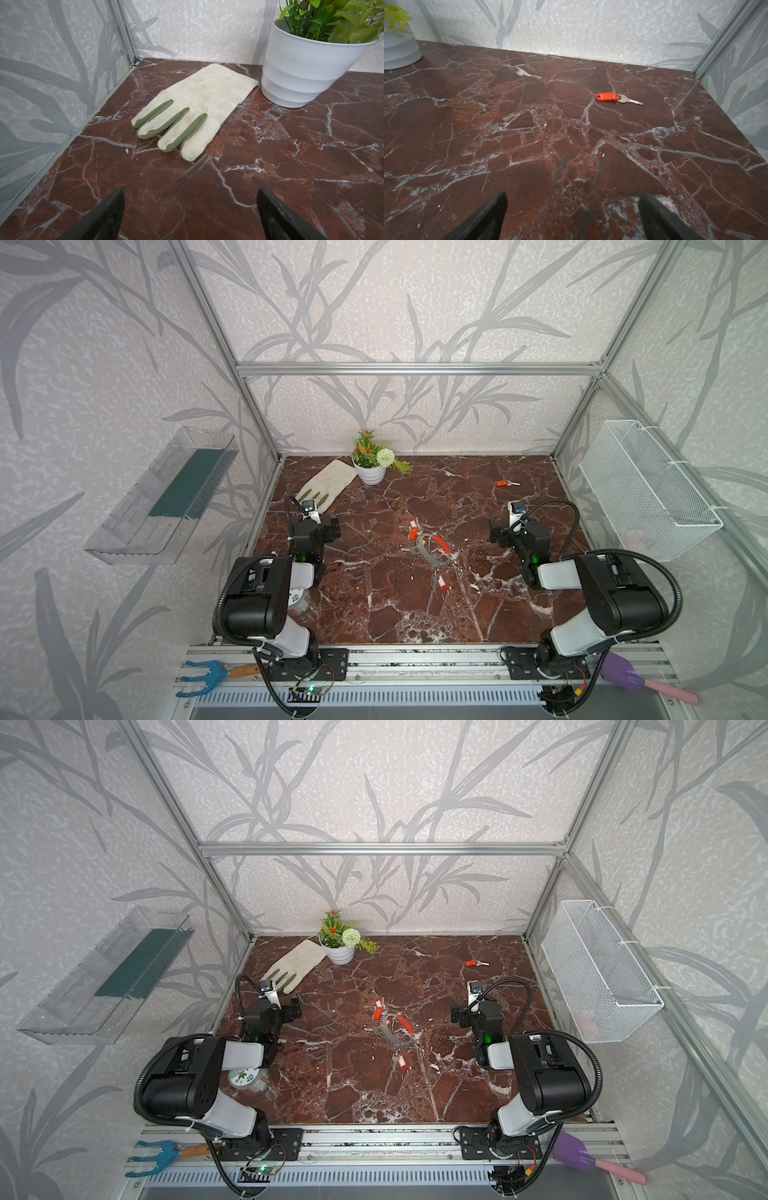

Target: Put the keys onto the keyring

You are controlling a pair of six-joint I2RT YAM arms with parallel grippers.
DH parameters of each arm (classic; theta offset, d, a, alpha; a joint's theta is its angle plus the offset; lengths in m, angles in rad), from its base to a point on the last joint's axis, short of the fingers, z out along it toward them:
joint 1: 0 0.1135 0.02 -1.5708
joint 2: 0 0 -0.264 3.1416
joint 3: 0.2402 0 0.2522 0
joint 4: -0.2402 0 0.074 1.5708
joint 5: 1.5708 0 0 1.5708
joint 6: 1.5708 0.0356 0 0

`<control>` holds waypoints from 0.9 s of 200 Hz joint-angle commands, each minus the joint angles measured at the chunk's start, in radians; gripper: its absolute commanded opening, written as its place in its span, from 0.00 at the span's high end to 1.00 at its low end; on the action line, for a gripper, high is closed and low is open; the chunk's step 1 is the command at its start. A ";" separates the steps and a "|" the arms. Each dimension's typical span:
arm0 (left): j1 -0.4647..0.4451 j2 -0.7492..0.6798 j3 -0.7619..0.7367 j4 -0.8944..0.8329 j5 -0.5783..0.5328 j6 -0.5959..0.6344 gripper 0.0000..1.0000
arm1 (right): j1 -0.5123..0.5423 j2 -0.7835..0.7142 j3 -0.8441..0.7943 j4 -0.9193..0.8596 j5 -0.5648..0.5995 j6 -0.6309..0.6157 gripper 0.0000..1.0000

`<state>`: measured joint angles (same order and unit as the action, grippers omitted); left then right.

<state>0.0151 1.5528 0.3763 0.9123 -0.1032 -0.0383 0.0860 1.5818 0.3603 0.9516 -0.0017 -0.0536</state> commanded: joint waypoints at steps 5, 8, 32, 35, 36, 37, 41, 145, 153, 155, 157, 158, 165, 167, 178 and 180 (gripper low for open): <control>0.002 0.006 0.004 0.008 -0.006 0.000 0.01 | -0.003 -0.007 0.020 0.001 -0.003 0.003 0.01; 0.003 0.003 0.004 0.008 -0.007 0.000 0.01 | -0.002 -0.005 0.020 0.001 -0.002 0.001 0.01; 0.001 -0.089 0.071 -0.208 0.016 0.015 0.01 | 0.018 -0.062 0.004 -0.002 0.033 -0.015 0.01; 0.000 -0.106 0.094 -0.267 0.013 0.015 0.01 | 0.023 -0.079 0.002 -0.016 0.045 -0.018 0.01; 0.001 -0.112 0.100 -0.288 0.011 0.013 0.01 | 0.024 -0.083 0.002 -0.022 0.050 -0.020 0.01; 0.001 -0.118 0.111 -0.308 0.008 0.011 0.01 | 0.026 -0.089 0.002 -0.027 0.056 -0.021 0.01; 0.001 -0.137 0.148 -0.399 -0.014 -0.005 0.01 | 0.035 -0.122 0.003 -0.053 0.077 -0.024 0.01; 0.006 -0.381 0.608 -1.299 0.037 -0.414 0.01 | 0.023 -0.454 0.342 -0.848 -0.176 0.463 0.01; 0.005 -0.400 0.603 -1.305 0.058 -0.421 0.01 | 0.023 -0.438 0.379 -0.894 -0.195 0.507 0.01; 0.006 -0.404 0.602 -1.305 0.063 -0.424 0.01 | 0.022 -0.435 0.387 -0.906 -0.196 0.518 0.01; 0.005 -0.409 0.600 -1.306 0.071 -0.425 0.01 | 0.021 -0.431 0.397 -0.917 -0.195 0.536 0.01; 0.005 -0.410 0.600 -1.306 0.073 -0.425 0.01 | 0.021 -0.429 0.401 -0.923 -0.195 0.545 0.01; 0.006 -0.423 0.591 -1.304 0.093 -0.426 0.01 | 0.018 -0.415 0.428 -0.955 -0.191 0.608 0.01; 0.006 -0.426 0.589 -1.304 0.097 -0.426 0.01 | 0.015 -0.410 0.435 -0.967 -0.196 0.626 0.01; 0.004 -0.434 0.584 -1.308 0.113 -0.427 0.01 | -0.013 -0.391 0.461 -0.979 -0.278 0.683 0.01; 0.004 -0.433 0.584 -1.310 0.115 -0.428 0.01 | -0.018 -0.388 0.462 -0.972 -0.299 0.684 0.01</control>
<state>0.0162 1.1576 0.9615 -0.3229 -0.0620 -0.4252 0.1043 1.1561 0.7647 0.1402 -0.1318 0.4309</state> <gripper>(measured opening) 0.992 0.991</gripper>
